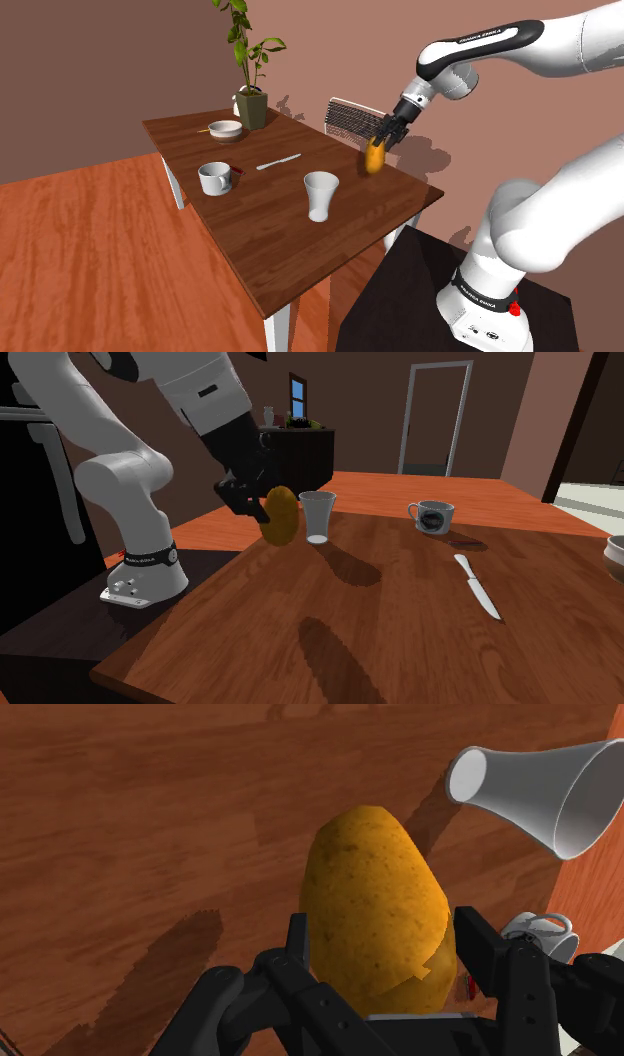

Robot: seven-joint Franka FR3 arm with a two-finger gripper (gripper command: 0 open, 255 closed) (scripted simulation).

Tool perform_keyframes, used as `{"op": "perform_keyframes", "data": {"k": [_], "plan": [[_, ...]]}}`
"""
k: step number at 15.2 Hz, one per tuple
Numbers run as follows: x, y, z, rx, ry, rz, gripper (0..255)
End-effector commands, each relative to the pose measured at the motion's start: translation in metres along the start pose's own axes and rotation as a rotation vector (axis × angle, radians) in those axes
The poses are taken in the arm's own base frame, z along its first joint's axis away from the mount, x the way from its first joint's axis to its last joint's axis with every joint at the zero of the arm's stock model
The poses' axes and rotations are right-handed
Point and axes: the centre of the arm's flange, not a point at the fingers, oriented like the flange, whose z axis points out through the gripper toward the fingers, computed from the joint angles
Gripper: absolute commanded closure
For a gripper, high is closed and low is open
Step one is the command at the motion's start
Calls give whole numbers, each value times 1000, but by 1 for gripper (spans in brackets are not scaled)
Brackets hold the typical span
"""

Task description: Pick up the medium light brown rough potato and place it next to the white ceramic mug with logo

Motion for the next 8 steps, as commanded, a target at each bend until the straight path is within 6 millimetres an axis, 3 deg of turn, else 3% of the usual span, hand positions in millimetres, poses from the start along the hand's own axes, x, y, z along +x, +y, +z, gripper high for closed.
{"op": "perform_keyframes", "data": {"k": [1,8], "plan": [[12,-18,13,1,1,1,255],[57,-85,57,1,1,1,255]]}}
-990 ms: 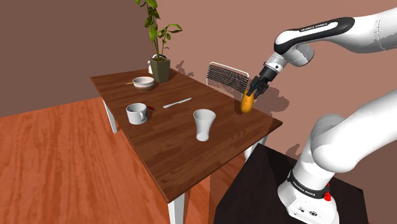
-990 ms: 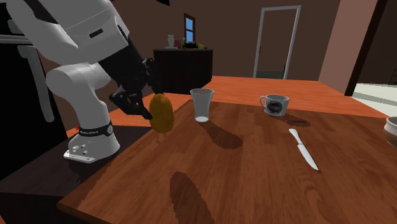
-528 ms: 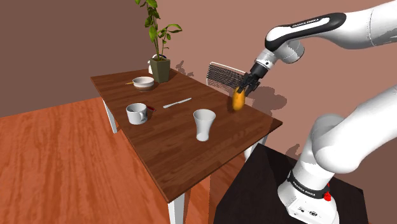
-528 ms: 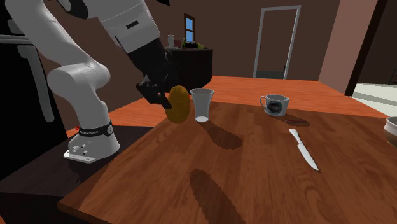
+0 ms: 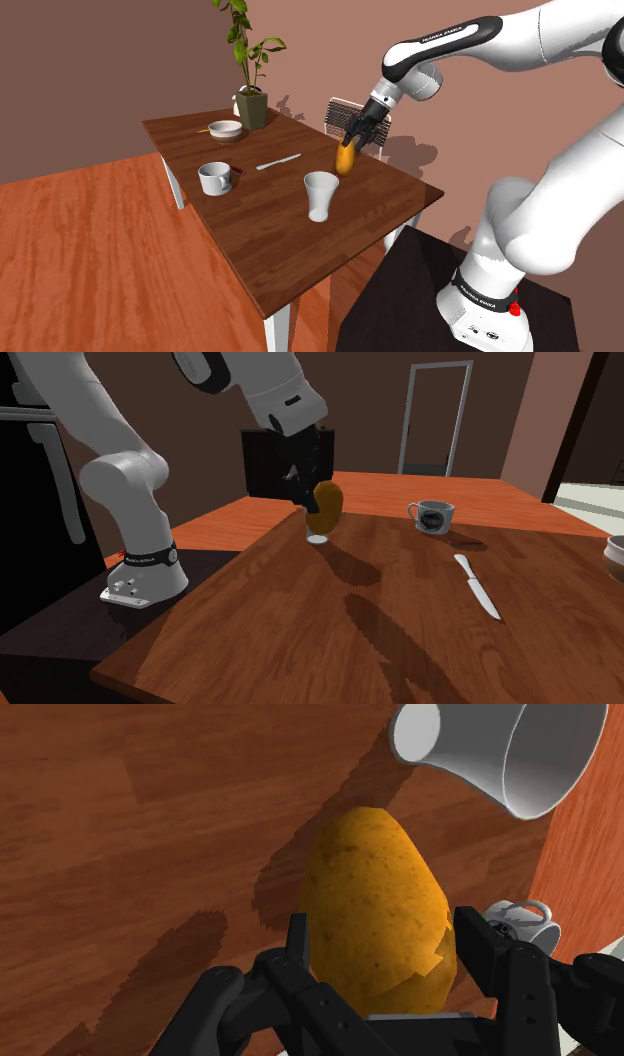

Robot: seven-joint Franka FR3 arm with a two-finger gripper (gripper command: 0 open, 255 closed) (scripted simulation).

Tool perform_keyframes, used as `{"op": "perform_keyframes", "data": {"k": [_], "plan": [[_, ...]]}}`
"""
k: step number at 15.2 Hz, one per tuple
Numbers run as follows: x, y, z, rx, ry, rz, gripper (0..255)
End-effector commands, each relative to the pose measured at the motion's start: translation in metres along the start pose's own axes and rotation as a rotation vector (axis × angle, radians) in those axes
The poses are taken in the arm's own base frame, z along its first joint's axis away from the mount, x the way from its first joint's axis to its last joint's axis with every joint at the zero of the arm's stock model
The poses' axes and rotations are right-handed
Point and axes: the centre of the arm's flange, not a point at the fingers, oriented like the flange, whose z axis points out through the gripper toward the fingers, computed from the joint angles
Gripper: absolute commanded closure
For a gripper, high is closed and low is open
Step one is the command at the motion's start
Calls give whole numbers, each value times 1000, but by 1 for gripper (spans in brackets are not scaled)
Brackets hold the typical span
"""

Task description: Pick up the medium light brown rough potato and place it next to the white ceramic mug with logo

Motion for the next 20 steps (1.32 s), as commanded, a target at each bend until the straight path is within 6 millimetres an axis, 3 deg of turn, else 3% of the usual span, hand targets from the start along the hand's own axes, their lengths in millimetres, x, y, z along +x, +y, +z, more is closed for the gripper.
{"op": "perform_keyframes", "data": {"k": [1,20], "plan": [[13,-20,11,1,1,1,255],[137,-202,132,1,1,1,255]]}}
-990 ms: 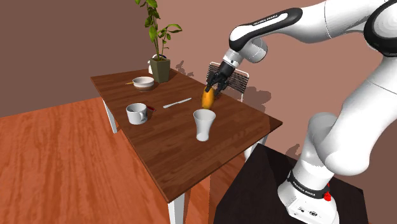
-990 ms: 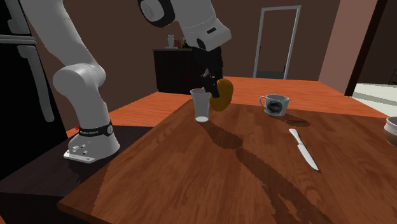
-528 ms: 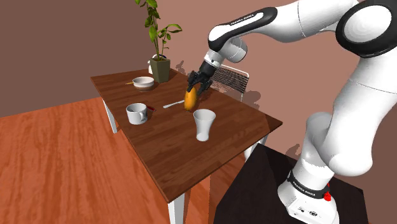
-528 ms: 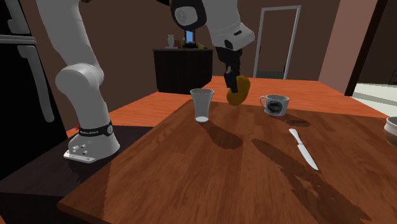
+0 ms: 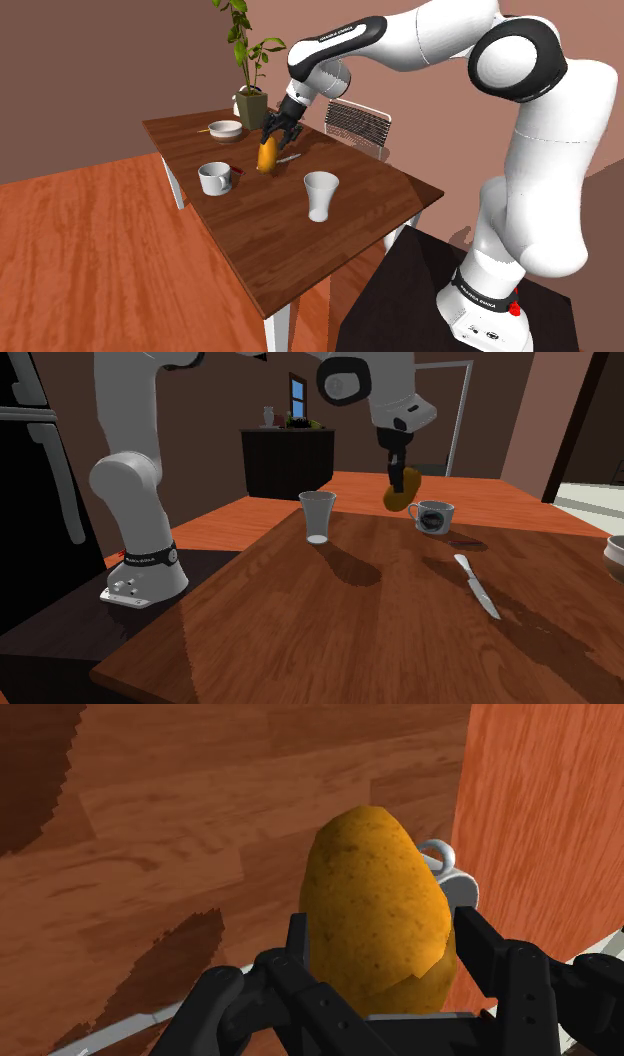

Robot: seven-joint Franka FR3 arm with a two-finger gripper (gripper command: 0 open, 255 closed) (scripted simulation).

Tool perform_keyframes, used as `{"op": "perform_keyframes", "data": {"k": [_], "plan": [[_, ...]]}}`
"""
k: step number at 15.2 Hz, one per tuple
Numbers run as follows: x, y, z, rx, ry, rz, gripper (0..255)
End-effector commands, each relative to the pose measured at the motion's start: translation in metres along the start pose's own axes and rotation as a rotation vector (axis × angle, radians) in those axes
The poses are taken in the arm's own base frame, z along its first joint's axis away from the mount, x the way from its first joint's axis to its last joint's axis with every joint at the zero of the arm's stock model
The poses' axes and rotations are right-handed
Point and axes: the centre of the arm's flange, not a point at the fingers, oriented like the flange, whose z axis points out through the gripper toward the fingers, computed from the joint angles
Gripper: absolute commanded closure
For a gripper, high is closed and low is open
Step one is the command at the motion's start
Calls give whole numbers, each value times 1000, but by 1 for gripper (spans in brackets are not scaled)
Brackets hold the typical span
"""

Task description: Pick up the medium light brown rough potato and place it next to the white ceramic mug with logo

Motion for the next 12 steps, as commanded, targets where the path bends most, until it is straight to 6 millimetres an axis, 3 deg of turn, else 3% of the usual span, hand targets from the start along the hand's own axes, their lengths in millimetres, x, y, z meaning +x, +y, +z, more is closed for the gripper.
{"op": "perform_keyframes", "data": {"k": [1,4,12], "plan": [[13,-20,12,1,0,1,255],[31,-46,30,1,0,1,255],[24,-26,66,1,0,1,255]]}}
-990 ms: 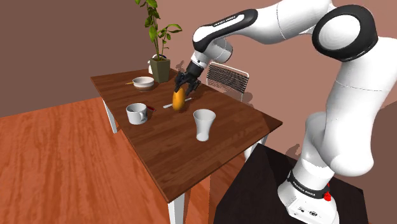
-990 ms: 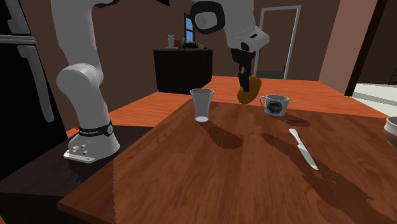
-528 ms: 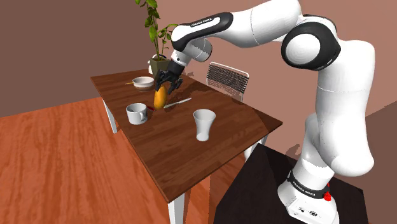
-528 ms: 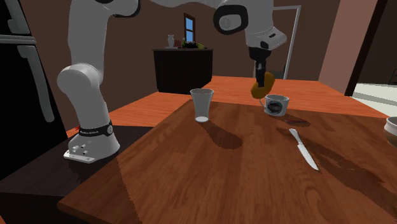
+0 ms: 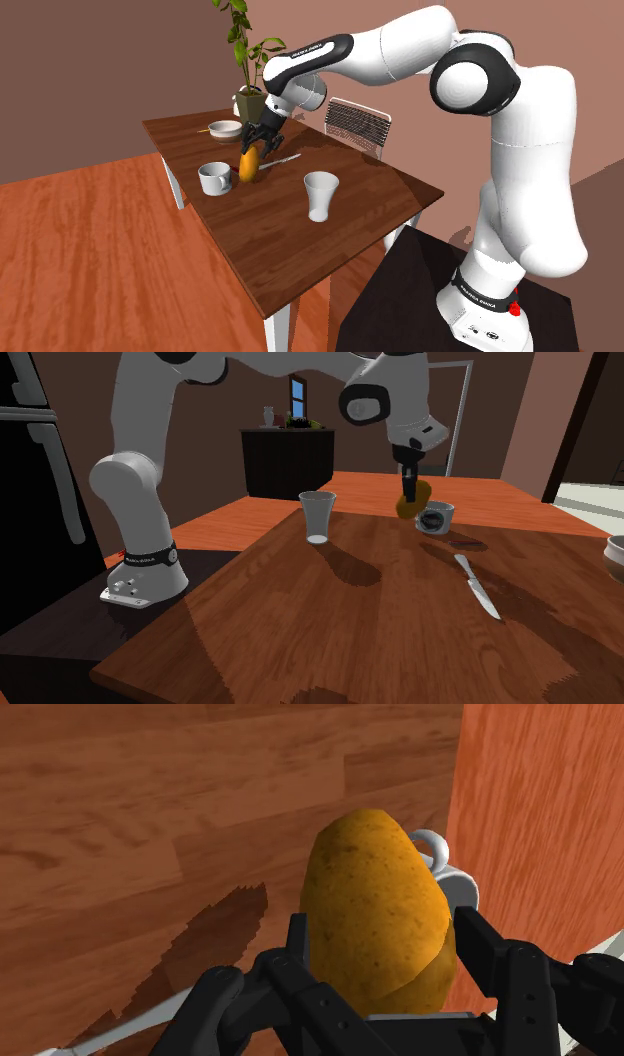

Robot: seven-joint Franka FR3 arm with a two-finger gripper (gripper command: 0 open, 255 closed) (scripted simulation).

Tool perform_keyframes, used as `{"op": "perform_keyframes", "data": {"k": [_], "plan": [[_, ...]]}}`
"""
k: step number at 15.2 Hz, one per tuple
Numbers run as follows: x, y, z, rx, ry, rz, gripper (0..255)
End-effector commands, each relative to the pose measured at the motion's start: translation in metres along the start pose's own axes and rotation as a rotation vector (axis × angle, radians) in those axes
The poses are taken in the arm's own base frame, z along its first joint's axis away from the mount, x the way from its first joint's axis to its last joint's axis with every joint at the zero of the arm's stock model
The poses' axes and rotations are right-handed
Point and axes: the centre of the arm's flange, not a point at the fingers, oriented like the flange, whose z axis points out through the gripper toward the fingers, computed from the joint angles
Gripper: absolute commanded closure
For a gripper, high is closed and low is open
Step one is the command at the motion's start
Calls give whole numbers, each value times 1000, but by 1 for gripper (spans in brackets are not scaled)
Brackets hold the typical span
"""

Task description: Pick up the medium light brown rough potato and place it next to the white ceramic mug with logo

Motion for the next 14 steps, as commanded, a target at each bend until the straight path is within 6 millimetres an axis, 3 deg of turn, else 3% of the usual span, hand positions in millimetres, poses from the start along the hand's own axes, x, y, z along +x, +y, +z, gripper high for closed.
{"op": "perform_keyframes", "data": {"k": [1,14], "plan": [[-1,6,9,0,0,0,255],[-12,38,68,0,0,0,255]]}}
